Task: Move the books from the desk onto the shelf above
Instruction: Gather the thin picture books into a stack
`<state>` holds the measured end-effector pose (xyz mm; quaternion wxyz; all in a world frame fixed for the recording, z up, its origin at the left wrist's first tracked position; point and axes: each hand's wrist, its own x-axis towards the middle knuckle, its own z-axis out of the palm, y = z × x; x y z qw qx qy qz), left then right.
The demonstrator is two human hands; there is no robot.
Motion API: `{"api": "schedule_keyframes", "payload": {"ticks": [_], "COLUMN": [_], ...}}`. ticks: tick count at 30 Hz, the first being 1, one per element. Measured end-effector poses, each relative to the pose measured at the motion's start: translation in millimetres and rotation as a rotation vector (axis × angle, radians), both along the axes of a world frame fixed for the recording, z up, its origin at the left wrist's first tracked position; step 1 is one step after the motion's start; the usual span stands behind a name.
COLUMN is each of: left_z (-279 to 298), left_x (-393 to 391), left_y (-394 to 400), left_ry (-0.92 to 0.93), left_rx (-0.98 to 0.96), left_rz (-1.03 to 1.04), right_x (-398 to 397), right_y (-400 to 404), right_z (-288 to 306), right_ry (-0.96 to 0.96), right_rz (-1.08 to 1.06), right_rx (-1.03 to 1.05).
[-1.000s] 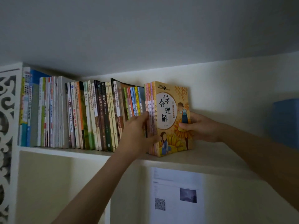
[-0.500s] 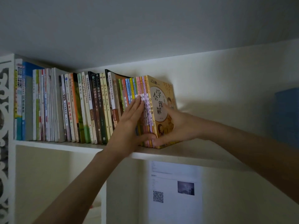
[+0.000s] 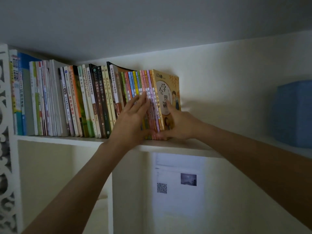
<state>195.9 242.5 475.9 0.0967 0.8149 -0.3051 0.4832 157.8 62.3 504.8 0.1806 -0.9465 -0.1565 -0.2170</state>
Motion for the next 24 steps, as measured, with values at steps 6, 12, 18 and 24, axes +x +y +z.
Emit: {"api": "schedule_keyframes", "payload": {"ticks": [6, 12, 18, 24], "left_z": [-68, -244, -424, -574], "left_x": [-92, -129, -136, -133], "left_y": [-23, -81, -161, -237], "left_ry": [-0.1, 0.498, 1.149, 1.443], "left_rx": [-0.09, 0.218, 0.492, 0.579], "left_rz": [-0.279, -0.263, -0.199, -0.22], "right_x": [-97, -173, -238, -307], "right_y": [-18, -111, -217, -271], "right_z": [-76, -260, -464, -605], "right_ry": [-0.557, 0.065, 0.632, 0.833], "right_rz": [0.158, -0.123, -0.521, -0.814], "right_rx": [-0.126, -0.127, 0.097, 0.274]}}
